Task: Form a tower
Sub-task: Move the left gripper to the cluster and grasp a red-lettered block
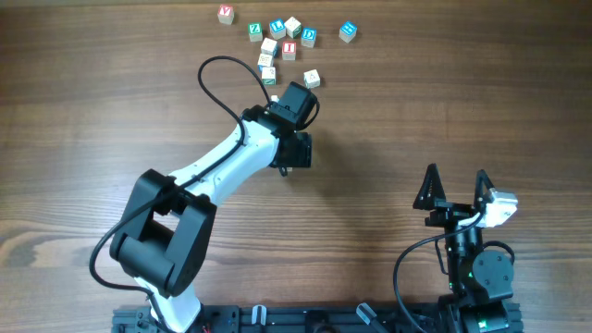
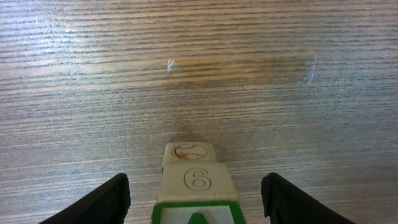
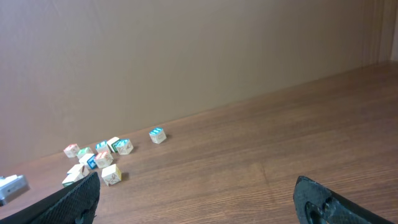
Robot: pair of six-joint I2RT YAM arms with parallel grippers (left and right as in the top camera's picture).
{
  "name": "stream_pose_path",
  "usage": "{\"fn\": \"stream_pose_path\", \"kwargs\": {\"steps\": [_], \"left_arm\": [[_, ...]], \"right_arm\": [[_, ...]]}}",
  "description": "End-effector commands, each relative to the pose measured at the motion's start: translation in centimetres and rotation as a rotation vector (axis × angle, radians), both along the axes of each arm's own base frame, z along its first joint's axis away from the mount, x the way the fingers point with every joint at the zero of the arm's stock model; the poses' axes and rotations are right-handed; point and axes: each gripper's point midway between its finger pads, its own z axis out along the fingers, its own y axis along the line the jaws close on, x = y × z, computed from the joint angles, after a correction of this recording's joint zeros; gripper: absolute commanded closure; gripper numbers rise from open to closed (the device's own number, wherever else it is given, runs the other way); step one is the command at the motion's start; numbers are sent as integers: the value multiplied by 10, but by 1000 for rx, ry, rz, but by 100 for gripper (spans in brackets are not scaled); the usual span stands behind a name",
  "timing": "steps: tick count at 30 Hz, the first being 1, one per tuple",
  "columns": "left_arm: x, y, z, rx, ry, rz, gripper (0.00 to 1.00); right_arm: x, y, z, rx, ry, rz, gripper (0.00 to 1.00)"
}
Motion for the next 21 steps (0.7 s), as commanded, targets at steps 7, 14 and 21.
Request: {"fn": "stream_pose_path", "kwargs": {"steps": [7, 14, 21], "left_arm": [[161, 32, 193, -253, -581, 211, 31], [215, 54, 159, -262, -652, 275, 27], [214, 51, 34, -165, -432, 273, 23]], "right_arm": [[0, -3, 2, -15, -8, -18, 0], [0, -3, 2, -15, -8, -18, 0], [0, -3, 2, -15, -8, -18, 0]]}}
